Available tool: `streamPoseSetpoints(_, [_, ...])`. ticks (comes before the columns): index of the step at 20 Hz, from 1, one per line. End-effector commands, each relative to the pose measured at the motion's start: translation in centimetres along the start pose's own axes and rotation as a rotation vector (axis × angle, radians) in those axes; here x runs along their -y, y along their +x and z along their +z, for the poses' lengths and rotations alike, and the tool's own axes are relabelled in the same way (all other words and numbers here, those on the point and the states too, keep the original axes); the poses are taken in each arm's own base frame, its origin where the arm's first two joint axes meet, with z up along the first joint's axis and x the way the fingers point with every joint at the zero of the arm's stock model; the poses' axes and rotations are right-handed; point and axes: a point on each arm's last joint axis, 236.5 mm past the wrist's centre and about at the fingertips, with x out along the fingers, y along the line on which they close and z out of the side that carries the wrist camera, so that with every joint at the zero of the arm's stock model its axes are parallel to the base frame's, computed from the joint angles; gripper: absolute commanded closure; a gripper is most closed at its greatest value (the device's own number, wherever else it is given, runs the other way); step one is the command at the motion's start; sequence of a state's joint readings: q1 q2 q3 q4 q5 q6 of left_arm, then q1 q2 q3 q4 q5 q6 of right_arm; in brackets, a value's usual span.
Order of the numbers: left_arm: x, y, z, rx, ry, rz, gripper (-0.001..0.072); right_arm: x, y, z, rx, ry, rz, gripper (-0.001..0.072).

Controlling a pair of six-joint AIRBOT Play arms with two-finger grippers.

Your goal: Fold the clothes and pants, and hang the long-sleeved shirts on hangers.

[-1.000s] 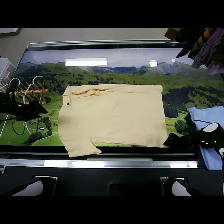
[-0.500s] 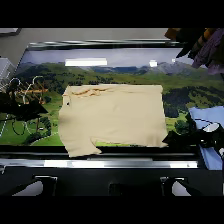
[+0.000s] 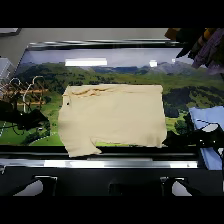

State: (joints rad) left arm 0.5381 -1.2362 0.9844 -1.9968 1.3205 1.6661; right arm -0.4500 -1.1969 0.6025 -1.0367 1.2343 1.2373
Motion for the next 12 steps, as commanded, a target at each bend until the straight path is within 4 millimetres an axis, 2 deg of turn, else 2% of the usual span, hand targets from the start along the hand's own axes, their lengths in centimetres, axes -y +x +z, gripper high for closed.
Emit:
streamPoseSetpoints(1, [-1.9,1.6,-1.5,-0.025,-0.047,0.001,0.0227,-0.5,0.0,-0.2,-0.007,-0.002,0.021,0.0681])
streamPoseSetpoints(3, [-2.2,2.7,-1.9,-0.026,-0.064,-0.011,0.0226,-0.6,0.0,-0.4,-0.019,-0.005,0.026,0.0681])
streamPoseSetpoints(7, [-1.0,4.9,-3.3,-0.051,-0.084,-0.098,0.0227,-1.1,-0.1,-0.9,-0.037,-0.003,0.046,0.0681])
streamPoseSetpoints(12, [-1.9,6.9,-5.8,-0.103,-0.118,-0.091,0.0226,-1.5,-0.6,-0.9,-0.017,-0.005,0.046,0.0681])
